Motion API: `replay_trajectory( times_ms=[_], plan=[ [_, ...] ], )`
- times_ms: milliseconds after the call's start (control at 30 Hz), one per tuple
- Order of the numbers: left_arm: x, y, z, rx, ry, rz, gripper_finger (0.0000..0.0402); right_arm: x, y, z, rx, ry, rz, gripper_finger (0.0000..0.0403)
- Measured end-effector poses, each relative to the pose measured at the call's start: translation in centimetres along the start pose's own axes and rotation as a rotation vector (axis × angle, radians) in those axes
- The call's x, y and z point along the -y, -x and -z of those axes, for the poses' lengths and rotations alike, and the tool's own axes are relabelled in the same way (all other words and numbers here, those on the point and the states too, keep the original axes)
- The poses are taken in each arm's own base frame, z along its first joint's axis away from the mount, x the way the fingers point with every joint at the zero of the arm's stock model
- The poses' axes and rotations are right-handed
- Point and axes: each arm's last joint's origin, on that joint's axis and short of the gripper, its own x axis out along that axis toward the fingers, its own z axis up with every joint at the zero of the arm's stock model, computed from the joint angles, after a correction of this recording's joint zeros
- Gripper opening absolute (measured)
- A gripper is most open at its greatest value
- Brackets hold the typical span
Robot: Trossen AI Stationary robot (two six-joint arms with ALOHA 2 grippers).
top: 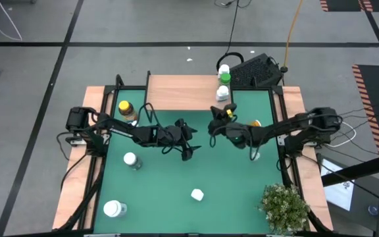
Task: Pick and place medicine bottles onto shelf by color
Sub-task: Adjust the medicine bottles on the shelf
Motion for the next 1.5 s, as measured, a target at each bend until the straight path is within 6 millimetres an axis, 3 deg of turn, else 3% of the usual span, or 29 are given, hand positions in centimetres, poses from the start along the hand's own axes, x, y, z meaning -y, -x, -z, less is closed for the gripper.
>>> replay_trajectory(
  times_ms=[233, 533, 1500],
  plan=[
    [-0.3, 0.0, 0.0, -0.006, -0.009, -0.009, 0.0356, 0.4, -1.9, -0.7, -0.078, 0.017, 0.057, 0.0000],
    [-0.3, 0.0, 0.1, -0.009, -0.011, -0.017, 0.0356, 0.7, -2.9, 0.3, -0.127, 0.017, 0.057, 0.0000],
    [-0.3, 0.0, 0.6, -0.063, 0.008, -0.027, 0.0356, 1.2, -2.5, 0.5, -0.175, 0.001, 0.077, 0.0000]
  ],
)
